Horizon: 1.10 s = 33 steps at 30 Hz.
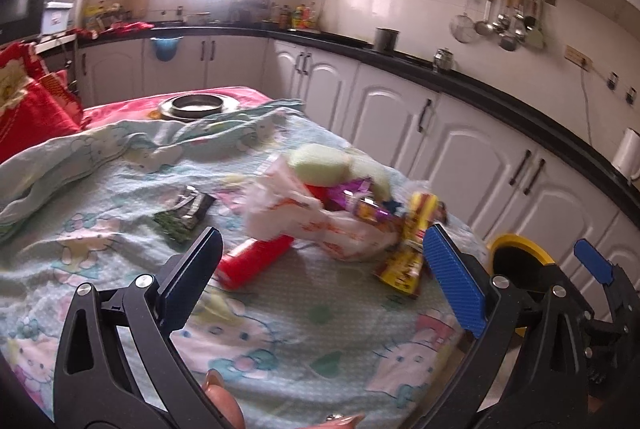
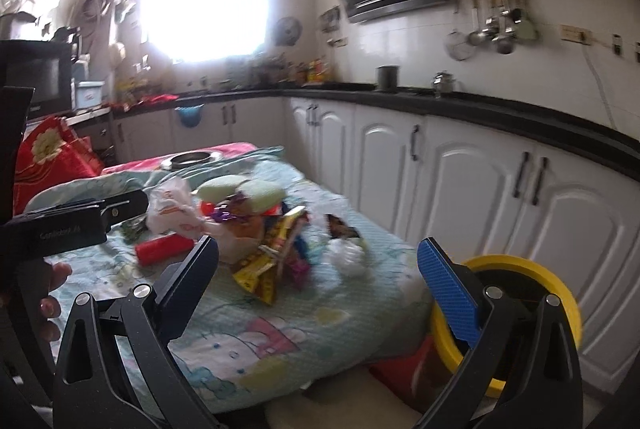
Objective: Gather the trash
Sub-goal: 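Grasp the green-pea snack bag with the left gripper while the right gripper grasps the brown chocolate box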
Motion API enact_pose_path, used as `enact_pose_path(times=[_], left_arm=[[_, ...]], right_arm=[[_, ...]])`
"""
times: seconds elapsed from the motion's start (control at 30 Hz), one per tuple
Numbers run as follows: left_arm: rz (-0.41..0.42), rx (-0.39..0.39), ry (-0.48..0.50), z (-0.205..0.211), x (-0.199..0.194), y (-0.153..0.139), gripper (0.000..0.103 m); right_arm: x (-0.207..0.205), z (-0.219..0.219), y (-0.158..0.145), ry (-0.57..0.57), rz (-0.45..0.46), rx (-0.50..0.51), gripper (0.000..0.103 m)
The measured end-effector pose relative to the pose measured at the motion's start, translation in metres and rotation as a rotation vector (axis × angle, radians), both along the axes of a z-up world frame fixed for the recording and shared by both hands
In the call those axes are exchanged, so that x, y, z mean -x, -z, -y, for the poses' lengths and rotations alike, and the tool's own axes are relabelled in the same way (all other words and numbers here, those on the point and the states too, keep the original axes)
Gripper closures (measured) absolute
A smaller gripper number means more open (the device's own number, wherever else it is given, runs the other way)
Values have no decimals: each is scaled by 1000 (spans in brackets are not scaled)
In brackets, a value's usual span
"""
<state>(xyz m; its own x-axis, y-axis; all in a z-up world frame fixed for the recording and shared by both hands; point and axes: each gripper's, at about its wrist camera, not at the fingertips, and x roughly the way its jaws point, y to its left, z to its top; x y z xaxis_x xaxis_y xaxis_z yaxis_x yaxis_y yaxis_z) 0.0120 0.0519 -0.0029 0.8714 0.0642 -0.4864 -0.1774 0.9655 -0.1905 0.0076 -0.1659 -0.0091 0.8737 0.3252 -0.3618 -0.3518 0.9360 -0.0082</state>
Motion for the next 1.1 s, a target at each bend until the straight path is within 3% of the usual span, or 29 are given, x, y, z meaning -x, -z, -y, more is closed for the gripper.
enact_pose_path(times=[0.47, 0.83, 0.93, 1.1], left_arm=[[-57, 30, -162, -92, -22, 7, 11], [-288, 18, -123, -141, -79, 59, 11], [-319, 23, -102, -146, -88, 69, 22], [-354, 27, -59, -145, -101, 78, 29]], right_arm=[[-80, -45, 9, -66, -146, 19, 8], [-137, -42, 36, -66, -356, -46, 39], [-147, -45, 42, -72, -393, -48, 45], [-163, -49, 54, -89, -471, -78, 54]])
